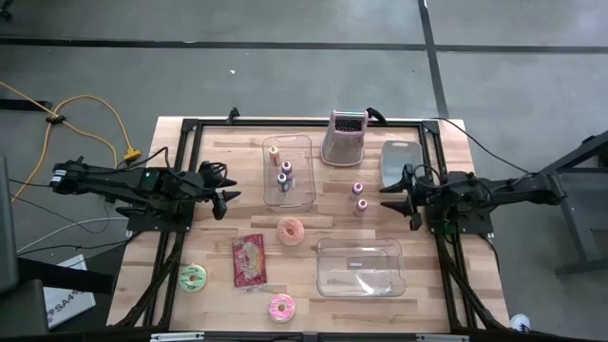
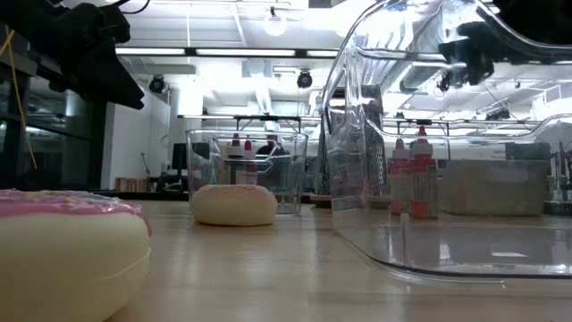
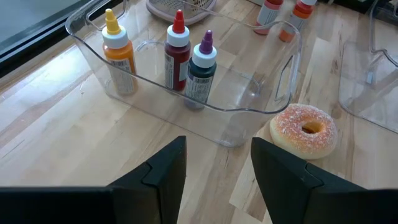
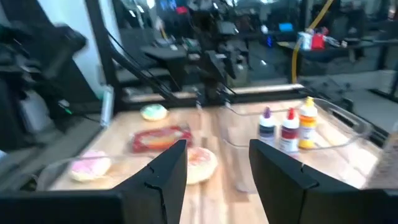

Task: Pick & Place Food Item
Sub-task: Put the orange food coloring bottle into the top transparent bin

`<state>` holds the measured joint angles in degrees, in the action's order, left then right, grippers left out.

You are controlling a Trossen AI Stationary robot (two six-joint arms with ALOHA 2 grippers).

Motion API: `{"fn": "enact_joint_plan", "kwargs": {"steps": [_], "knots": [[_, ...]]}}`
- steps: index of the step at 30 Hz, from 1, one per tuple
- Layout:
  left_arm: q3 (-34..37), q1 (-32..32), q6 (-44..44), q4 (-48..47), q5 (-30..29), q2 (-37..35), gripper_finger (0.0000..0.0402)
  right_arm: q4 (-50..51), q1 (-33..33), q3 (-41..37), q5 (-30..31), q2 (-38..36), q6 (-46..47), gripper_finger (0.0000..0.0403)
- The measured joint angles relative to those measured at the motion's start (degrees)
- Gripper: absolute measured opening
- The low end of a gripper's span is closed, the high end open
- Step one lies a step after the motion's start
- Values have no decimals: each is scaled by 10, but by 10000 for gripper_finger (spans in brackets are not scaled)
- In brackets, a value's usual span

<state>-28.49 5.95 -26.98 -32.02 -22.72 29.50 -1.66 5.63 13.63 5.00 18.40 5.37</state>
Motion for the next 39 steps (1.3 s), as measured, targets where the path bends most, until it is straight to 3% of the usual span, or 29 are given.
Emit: {"fn": "enact_joint_plan", "kwargs": {"steps": [14,20,39], "knots": [[0,0,0,0,0,0,174,128,0,165,56,228,-41,162],[0,0,0,5,0,0,174,148,0,180,99,293,-37,162],[0,0,0,12,0,0,174,189,0,180,99,409,27,162]]}}
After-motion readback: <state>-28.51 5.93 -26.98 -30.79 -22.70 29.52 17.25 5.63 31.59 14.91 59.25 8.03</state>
